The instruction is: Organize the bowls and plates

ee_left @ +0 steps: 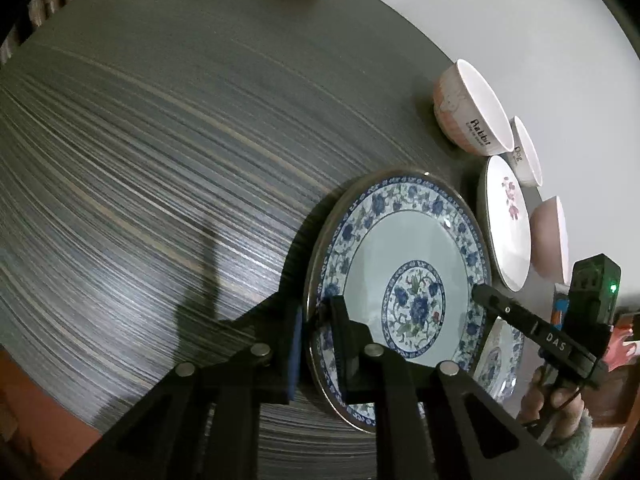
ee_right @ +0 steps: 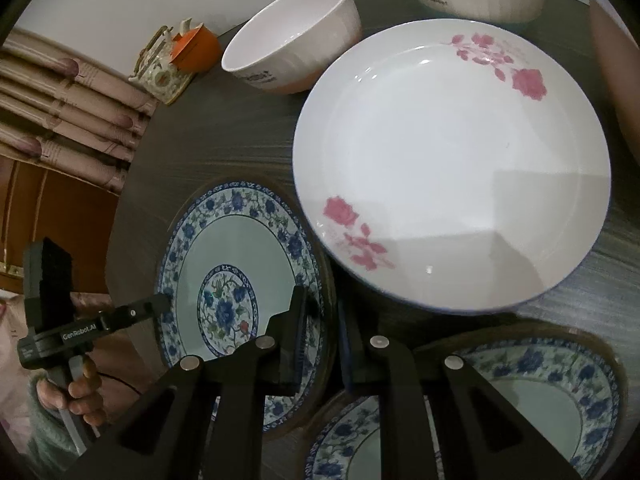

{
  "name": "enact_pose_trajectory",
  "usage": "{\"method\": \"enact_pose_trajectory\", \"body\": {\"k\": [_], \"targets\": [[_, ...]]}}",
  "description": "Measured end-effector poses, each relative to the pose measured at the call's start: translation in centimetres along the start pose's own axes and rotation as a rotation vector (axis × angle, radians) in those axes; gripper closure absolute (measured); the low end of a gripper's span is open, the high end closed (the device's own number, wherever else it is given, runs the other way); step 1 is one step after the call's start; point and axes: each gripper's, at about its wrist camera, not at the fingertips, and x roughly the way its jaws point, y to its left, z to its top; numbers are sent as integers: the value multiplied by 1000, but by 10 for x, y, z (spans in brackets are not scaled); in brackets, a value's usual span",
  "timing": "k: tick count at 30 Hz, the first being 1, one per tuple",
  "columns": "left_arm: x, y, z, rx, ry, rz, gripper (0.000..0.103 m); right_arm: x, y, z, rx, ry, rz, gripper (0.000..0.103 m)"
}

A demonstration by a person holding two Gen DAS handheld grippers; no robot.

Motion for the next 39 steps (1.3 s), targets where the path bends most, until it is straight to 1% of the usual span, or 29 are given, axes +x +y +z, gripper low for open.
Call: {"method": "enact_pose_trajectory", "body": {"k": [11,20,26,33,39], "targets": [[-24,7,4,32,-44,27,89,-5,17,-14,10,-40,23,89],[-32,21,13,67,-56,83,89,-2,40,-31,21,-59,36,89],[-31,33,16,51,-60,90,89,6,50,-39,14,-57,40,89],[-33,43,19,38,-75,100,88,12,61,-46,11,-80,42,88],[-29,46,19,30,-71,101,86,21,59,-54,18,-52,38,88]]}}
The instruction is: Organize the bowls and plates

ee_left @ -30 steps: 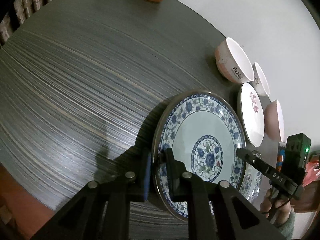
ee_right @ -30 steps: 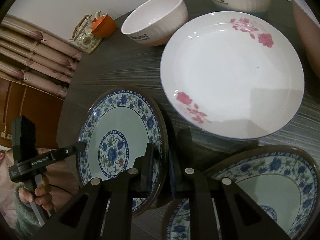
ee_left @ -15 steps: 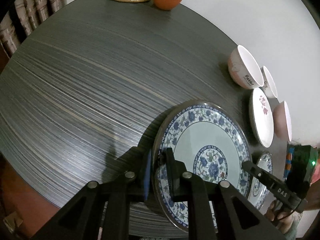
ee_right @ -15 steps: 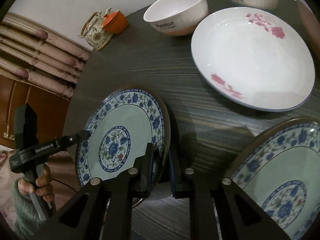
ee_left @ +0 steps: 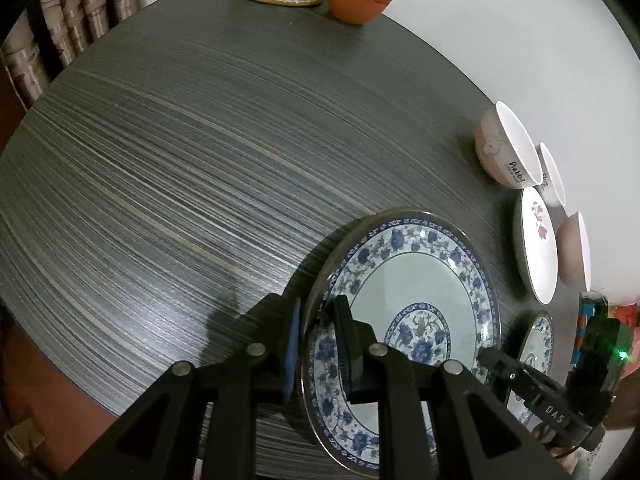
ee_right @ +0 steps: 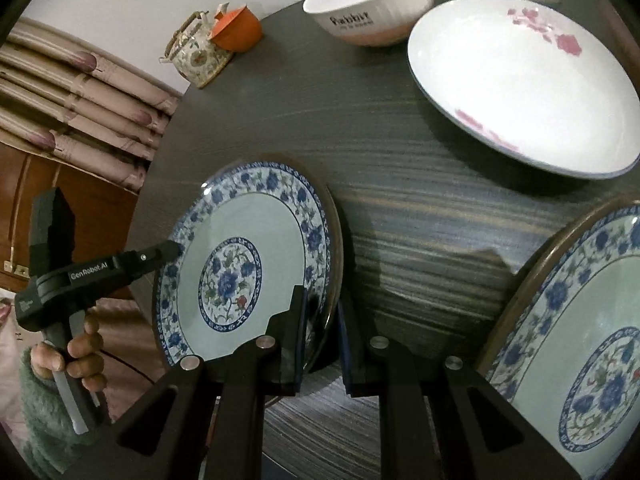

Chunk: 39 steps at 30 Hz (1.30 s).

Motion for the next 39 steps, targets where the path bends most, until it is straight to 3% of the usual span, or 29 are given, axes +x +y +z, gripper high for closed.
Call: {"method": "enact_pose_trajectory", "body": {"k": [10,16,21,24,26,30,39], "targets": [[8,6,-2,-29,11,4,82,5,6,-4,-22,5,-26,87],[3,2,-2,-8,-34,28,82,7,14,-4,-49,-2,-56,84],[-5,3,-1,-26,-84,46,76,5,21,-5,-83,-14,-81,66],[-11,1,-2,-22,-117,86,68,1,22,-7,-97,-31,-100,63],[-17,-4,-5,-4,-148,117,62,-2,23,-8,-106,-40,-109,63],[-26,-20,-15,29,-196,157,60,-18,26,-14,-128,-90,-157,61],[-43,-77,-51,137,-239,141,55,-64,26,-33,-164,-190,-217,60]]}}
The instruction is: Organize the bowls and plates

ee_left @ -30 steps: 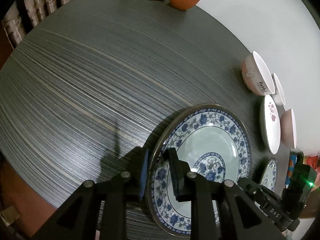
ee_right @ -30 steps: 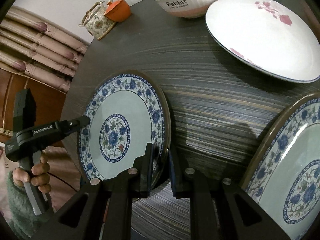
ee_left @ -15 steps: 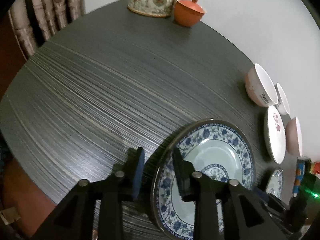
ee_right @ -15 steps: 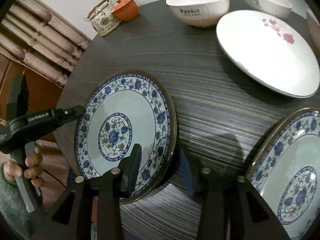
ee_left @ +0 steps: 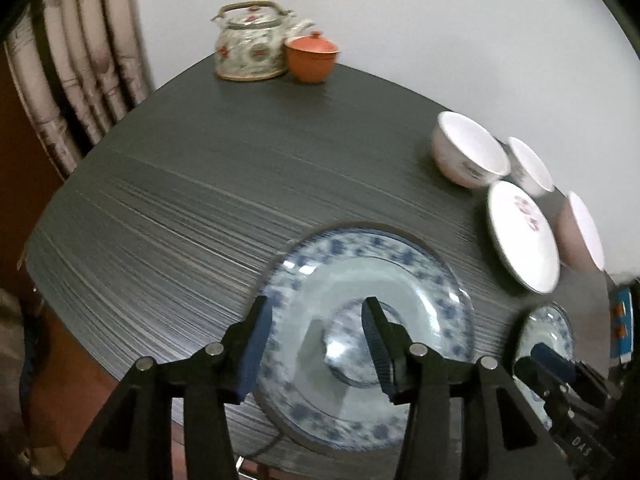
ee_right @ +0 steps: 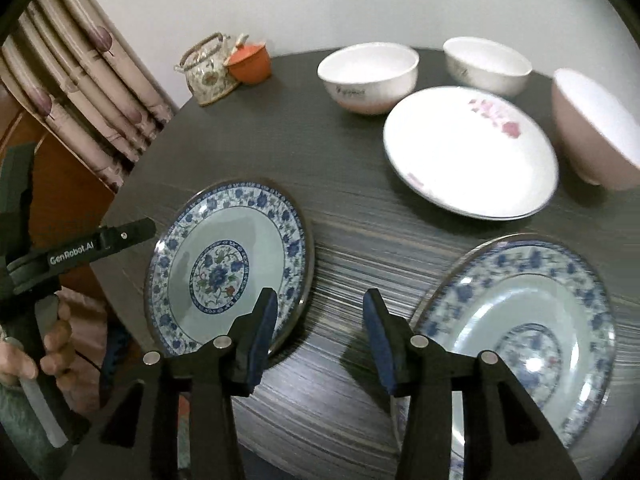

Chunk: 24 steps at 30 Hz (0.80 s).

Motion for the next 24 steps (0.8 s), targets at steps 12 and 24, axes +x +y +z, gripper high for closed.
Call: {"method": "enact_pose_trajectory", "body": {"k": [12,24], "targets": [[-25,-69,-36,104,11,-113,55,-70,-43,-28,36,-123,-88,59],[-27,-137,-75,227,52,-206,52,-110,-93,-68,125,-155,-185,59]]}}
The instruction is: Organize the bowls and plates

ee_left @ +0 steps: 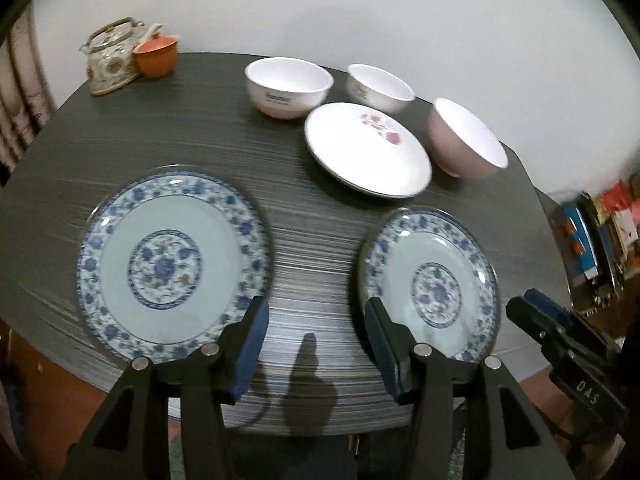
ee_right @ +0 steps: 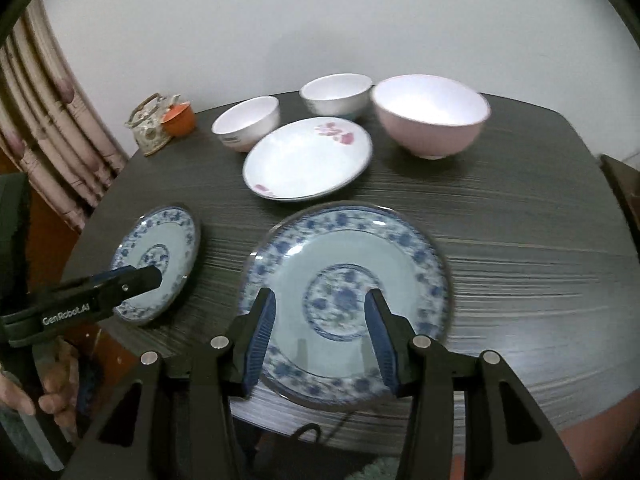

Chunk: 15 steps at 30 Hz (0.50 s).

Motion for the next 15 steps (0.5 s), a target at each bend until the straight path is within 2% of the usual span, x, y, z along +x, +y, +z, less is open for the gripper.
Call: {"method": "enact_pose_trajectory", "body": {"k": [9,15], "targets": [[19,-23,0,38,31,22,51,-2,-38,-11,69,4,-39,58],[30,-25,0,9,60,-80,51,7,-65,-16,126,60,7,58]]}}
